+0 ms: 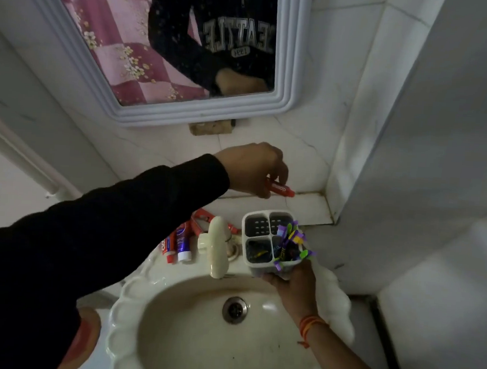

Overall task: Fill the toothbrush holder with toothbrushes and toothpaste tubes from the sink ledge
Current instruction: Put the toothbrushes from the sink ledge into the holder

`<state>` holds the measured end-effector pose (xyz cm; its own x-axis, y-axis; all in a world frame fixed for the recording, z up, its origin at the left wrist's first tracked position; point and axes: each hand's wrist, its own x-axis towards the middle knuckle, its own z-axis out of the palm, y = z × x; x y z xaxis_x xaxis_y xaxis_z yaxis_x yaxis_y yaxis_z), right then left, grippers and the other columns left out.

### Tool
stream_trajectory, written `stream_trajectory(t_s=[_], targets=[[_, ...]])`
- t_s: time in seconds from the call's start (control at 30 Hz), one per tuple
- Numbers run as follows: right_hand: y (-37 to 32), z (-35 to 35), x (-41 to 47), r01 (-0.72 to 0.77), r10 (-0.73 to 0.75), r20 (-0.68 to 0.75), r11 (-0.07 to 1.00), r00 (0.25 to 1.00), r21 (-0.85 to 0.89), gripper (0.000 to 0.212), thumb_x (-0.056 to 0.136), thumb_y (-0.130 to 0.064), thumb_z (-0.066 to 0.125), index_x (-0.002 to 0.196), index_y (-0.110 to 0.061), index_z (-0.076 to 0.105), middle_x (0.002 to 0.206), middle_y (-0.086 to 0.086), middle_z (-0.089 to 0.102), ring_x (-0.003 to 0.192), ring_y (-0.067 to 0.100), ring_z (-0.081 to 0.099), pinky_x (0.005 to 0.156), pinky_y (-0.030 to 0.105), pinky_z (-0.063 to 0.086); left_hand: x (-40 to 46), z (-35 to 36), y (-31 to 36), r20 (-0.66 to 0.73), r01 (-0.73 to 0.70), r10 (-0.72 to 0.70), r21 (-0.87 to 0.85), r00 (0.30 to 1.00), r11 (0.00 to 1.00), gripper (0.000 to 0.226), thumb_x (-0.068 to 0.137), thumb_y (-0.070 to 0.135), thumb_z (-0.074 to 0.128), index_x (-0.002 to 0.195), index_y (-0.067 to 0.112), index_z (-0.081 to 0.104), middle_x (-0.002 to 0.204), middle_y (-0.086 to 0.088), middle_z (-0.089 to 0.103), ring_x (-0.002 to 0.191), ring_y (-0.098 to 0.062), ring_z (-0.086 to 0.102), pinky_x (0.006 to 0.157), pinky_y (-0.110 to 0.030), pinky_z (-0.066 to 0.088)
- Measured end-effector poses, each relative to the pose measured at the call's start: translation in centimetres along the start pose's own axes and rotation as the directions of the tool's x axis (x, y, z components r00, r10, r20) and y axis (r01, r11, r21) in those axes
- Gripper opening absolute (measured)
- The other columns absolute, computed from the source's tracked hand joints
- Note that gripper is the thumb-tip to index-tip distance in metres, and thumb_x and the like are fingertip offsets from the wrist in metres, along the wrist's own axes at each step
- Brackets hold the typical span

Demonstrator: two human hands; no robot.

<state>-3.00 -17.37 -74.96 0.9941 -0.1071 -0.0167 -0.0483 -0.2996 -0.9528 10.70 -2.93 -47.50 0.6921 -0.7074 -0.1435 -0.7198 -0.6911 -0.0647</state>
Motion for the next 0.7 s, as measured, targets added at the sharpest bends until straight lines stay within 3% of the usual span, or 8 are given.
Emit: stream_trajectory(t_s=[0.1, 0.2, 0.33, 0.47, 0.57, 0.7], targets=[[-0.1, 0.0, 0.0, 0.006, -0.006, 0.002, 1.000, 1.000, -0.005, 0.082, 0.058, -0.018, 0.096, 0.133, -0.015, 0.061, 0.124, -0.005, 0.068, 0.120, 0.007, 0.062, 0.097, 0.009, 0.049, 0.3, -0.1, 2.6, 0.057, 0.045, -0.048, 0.043, 0.997, 0.998, 0.028, 0.076, 0.041, 0.082, 0.101, 0.028, 0.075, 0.092, 0.008, 0.069, 0.085, -0.014, 0.064, 0.073, -0.030, 0.051], [-0.3, 0.0, 0.0, 0.013, -0.013, -0.001, 1.000, 1.000, -0.019, 0.084, 0.058, -0.016, 0.096, 0.134, -0.012, 0.061, 0.125, 0.000, 0.067, 0.120, 0.012, 0.060, 0.090, -0.004, 0.040, 1.1, 1.8, 4.0, 0.115, 0.095, -0.092, -0.018, 0.989, 0.995, 0.009, 0.082, 0.027, 0.078, 0.089, 0.023, 0.077, 0.081, 0.007, 0.067, 0.080, -0.018, 0.069, 0.070, -0.030, 0.057], [-0.2, -0.1, 0.0, 0.002, -0.002, -0.007, 1.000, 1.000, -0.006, 0.088, 0.058, -0.018, 0.097, 0.136, -0.011, 0.057, 0.127, 0.000, 0.066, 0.122, 0.014, 0.061, 0.091, -0.002, 0.041, 1.9, 4.5, 4.6, 0.196, 0.145, -0.124, -0.097, 0.973, 0.985, 0.008, 0.084, 0.021, 0.074, 0.089, 0.017, 0.079, 0.084, -0.004, 0.073, 0.081, -0.025, 0.071, 0.071, -0.034, 0.061], [-0.1, -0.1, 0.1, -0.012, 0.012, -0.004, 1.000, 1.000, 0.006, 0.088, 0.057, -0.021, 0.096, 0.136, -0.014, 0.057, 0.127, -0.001, 0.067, 0.122, 0.013, 0.062, 0.092, 0.001, 0.044, 2.3, 6.4, 4.5, 0.166, 0.227, -0.191, -0.235, 0.967, 0.945, 0.013, 0.086, 0.018, 0.074, 0.097, 0.018, 0.082, 0.095, -0.005, 0.077, 0.088, -0.022, 0.072, 0.083, -0.035, 0.061], [-0.1, -0.1, 0.1, -0.008, 0.008, -0.004, 1.000, 1.000, 0.001, 0.084, 0.059, -0.018, 0.096, 0.134, -0.013, 0.059, 0.125, -0.002, 0.067, 0.120, 0.012, 0.062, 0.089, -0.002, 0.043, 1.6, 6.6, 3.3, 0.201, 0.259, -0.192, -0.397, 0.960, 0.880, 0.022, 0.084, 0.021, 0.078, 0.106, 0.022, 0.081, 0.102, 0.003, 0.079, 0.095, -0.012, 0.073, 0.091, -0.027, 0.058], [-0.2, 0.0, 0.0, 0.017, -0.017, -0.011, 1.000, 1.000, -0.016, 0.083, 0.059, -0.021, 0.096, 0.133, -0.016, 0.059, 0.123, -0.003, 0.068, 0.118, 0.011, 0.063, 0.088, 0.004, 0.046, -0.8, 4.4, 0.4, 0.218, 0.354, -0.279, -0.589, 0.935, 0.727, 0.026, 0.083, 0.016, 0.079, 0.108, 0.021, 0.080, 0.097, 0.005, 0.080, 0.085, -0.005, 0.075, 0.082, -0.016, 0.057]])
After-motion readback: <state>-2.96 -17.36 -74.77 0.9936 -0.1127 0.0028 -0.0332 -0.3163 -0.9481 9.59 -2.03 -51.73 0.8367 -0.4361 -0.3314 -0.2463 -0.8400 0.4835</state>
